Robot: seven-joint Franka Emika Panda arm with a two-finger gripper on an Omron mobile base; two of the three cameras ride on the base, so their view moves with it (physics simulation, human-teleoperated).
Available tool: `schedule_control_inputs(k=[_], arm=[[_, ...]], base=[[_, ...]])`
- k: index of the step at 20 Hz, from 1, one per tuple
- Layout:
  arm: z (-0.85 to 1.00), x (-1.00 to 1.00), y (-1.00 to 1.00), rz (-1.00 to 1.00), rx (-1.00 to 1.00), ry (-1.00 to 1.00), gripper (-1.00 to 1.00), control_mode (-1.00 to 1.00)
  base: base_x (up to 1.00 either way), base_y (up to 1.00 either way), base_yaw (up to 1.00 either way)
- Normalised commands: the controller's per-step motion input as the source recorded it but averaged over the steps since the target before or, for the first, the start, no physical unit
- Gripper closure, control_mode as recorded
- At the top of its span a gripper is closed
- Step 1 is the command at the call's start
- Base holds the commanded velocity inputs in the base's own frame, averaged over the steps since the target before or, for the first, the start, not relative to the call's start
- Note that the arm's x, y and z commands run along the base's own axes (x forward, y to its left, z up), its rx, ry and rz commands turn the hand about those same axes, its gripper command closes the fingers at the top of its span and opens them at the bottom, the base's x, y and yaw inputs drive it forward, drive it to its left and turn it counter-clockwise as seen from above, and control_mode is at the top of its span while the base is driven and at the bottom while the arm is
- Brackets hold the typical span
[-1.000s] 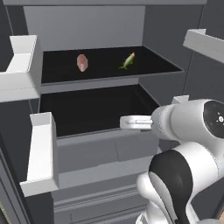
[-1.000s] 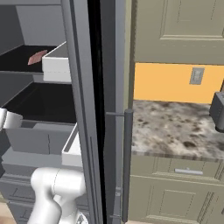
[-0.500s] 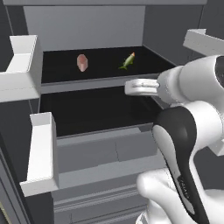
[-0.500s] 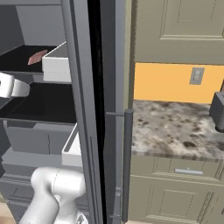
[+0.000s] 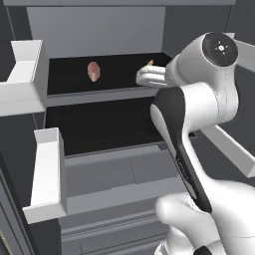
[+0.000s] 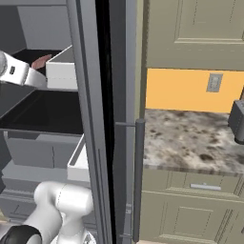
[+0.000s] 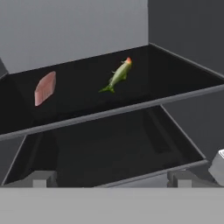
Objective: Gather the carrot and squash from the fridge and place them on a tray on the dining counter. Then gather the steak and fish from the fridge and place them on the other tray.
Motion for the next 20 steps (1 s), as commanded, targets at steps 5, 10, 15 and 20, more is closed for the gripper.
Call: schedule_control_inputs(k=[5, 10, 15, 20], arm=[[0.00, 0.51, -0.33, 0.00, 0.02, 0.06, -1.00, -1.00], [-0.01, 0.75, -0.04, -0.01, 0.01, 0.15, -1.00, -1.00], [-0.06, 0.81, 0.04, -0.05, 0.00, 0.08, -1.00, -1.00], [-0.13, 0.71, 0.10, -0.07, 0.00, 0.07, -1.00, -1.00]], base=[[0.00, 0.00, 0.00], [0.00, 0.00, 0.00], [0.00, 0.00, 0.00], [0.00, 0.00, 0.00]])
